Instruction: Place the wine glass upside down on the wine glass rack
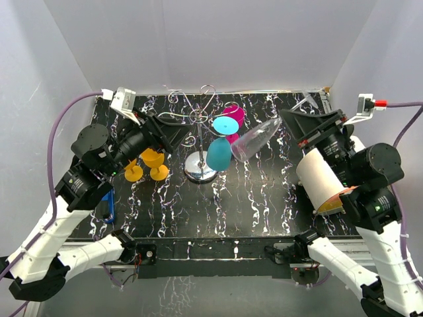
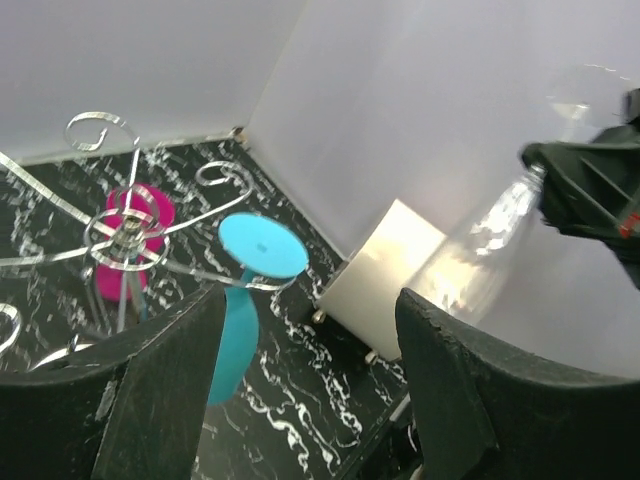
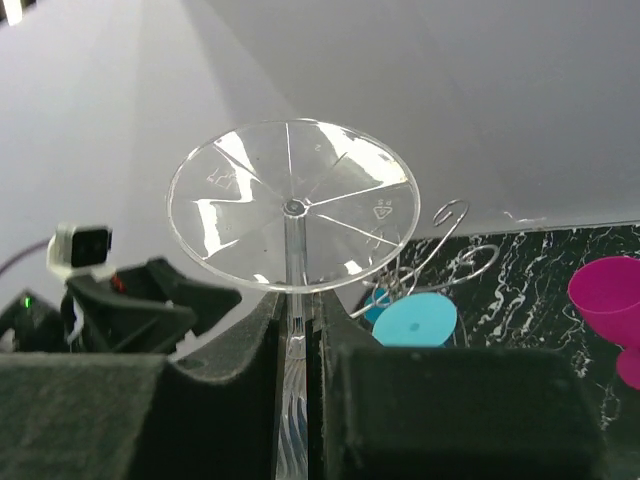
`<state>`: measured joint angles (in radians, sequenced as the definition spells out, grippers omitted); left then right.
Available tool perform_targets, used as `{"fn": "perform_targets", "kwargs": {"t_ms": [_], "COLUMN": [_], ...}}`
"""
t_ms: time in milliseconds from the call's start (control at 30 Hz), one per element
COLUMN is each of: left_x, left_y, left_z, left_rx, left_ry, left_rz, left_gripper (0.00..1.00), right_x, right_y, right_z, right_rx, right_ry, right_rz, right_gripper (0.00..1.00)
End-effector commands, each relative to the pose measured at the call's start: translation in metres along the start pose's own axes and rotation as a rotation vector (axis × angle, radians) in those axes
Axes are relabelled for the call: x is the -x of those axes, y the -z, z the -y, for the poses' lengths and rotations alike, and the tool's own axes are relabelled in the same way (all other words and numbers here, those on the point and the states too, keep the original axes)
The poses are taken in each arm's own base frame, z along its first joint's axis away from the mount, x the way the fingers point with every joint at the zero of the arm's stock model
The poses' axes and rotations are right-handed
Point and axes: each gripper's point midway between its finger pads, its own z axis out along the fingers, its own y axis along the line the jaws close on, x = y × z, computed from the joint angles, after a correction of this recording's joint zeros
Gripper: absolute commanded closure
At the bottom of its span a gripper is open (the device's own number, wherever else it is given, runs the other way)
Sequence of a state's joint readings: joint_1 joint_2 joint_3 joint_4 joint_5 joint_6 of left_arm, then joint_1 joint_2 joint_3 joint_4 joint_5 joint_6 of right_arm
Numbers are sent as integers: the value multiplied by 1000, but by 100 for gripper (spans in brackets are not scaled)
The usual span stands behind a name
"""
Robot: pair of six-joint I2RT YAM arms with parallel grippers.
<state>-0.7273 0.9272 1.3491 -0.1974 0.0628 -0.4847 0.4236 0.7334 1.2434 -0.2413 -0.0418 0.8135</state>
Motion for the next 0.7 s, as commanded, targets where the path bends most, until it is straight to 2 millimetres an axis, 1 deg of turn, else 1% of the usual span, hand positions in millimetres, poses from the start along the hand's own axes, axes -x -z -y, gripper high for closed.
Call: {"fn": "perform_targets", "kwargs": {"t_ms": [0, 100, 167, 267, 367, 433, 500, 567, 667], "left_x": [-4, -16, -20, -15, -3, 3, 5, 6, 4], "left_y": [22, 27, 30, 40, 47, 51, 54, 57, 58], "left_z": [-19, -32, -43, -58, -62, -66, -72, -79, -85], "left_rx": [137, 210, 277, 378, 399, 416, 448, 482, 504], "left_ry": [79, 113, 126, 130, 102, 79, 66, 55, 48], "left_rz": [-27, -63, -75, -55, -2, 30, 51, 66, 74], "left_gripper": [33, 32, 33, 33, 33, 33, 33, 33, 33], "right_x": [-30, -39, -42, -54, -68, -74, -77, -80, -87], "right_y": [36, 51, 57, 59, 57, 57, 57, 56, 52], "right_z": [-46, -64, -68, -63, -54, -52, -52, -48, -41], "right_rx": [303, 424, 466, 497, 513, 520, 540, 534, 519], "right_ry": [303, 360, 396, 426, 414, 400, 386, 373, 355], "right_rz": [-218, -290, -299, -347, -391, -404, -403, -405, -424], "right_gripper": [100, 100, 100, 100, 100, 100, 100, 100, 100]}}
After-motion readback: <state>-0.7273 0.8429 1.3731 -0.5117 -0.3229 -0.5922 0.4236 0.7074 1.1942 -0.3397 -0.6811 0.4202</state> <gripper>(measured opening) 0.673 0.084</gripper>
